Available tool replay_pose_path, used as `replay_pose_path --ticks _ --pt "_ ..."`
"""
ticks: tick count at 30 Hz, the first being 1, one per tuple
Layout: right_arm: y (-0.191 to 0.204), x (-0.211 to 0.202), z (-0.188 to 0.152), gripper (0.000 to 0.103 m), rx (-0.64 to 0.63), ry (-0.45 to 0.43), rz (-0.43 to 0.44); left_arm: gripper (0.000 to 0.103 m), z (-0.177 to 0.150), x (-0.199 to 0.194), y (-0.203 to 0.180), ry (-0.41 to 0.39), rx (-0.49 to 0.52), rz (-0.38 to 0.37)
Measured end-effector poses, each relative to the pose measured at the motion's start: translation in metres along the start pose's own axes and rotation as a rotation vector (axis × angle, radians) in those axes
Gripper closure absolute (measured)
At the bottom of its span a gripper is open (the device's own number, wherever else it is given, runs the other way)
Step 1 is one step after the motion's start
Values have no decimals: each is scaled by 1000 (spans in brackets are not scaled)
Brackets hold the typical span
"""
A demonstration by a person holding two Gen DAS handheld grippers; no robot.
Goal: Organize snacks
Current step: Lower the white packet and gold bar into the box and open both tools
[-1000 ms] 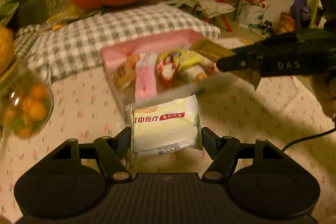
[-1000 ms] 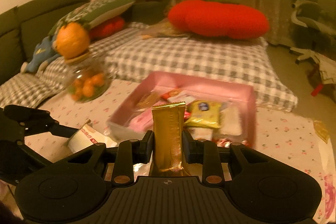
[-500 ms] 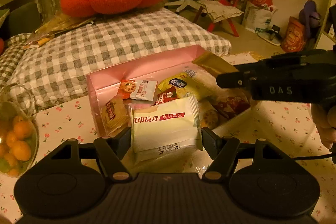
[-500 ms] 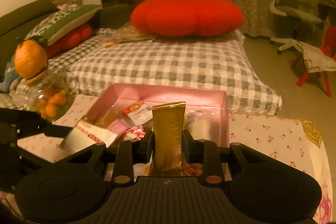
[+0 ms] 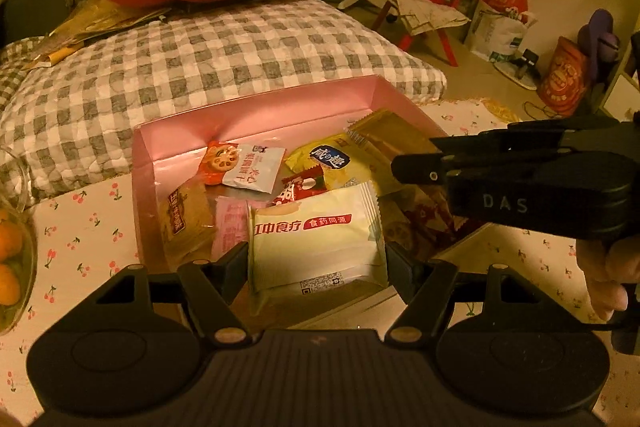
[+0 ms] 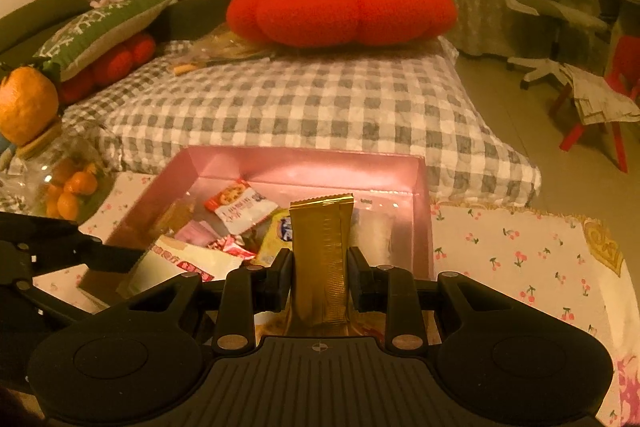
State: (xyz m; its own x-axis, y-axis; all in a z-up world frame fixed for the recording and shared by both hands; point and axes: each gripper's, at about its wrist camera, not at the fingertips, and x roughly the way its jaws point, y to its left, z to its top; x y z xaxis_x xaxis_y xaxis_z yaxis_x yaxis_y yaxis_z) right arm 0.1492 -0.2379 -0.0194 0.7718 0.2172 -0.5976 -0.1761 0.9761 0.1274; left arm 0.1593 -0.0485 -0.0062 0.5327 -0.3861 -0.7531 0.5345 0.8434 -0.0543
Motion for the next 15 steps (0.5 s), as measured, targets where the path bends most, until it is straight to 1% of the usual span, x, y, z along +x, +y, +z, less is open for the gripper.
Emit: replay_pose_path --ticks 9,10,11,13,15 --pt "-3 5 -2 74 8 10 -11 31 0 7 2 -1 -2 22" --pt "-2 5 -2 74 6 6 -12 29 0 7 2 -5 -3 24" --pt "-2 3 -2 73 4 1 -11 25 0 7 2 -8 -3 26" --pt "0 2 -1 73 1 -2 -6 20 0 6 1 -14 2 38" --pt "2 0 0 72 -3 1 -5 16 0 4 0 -22 7 37"
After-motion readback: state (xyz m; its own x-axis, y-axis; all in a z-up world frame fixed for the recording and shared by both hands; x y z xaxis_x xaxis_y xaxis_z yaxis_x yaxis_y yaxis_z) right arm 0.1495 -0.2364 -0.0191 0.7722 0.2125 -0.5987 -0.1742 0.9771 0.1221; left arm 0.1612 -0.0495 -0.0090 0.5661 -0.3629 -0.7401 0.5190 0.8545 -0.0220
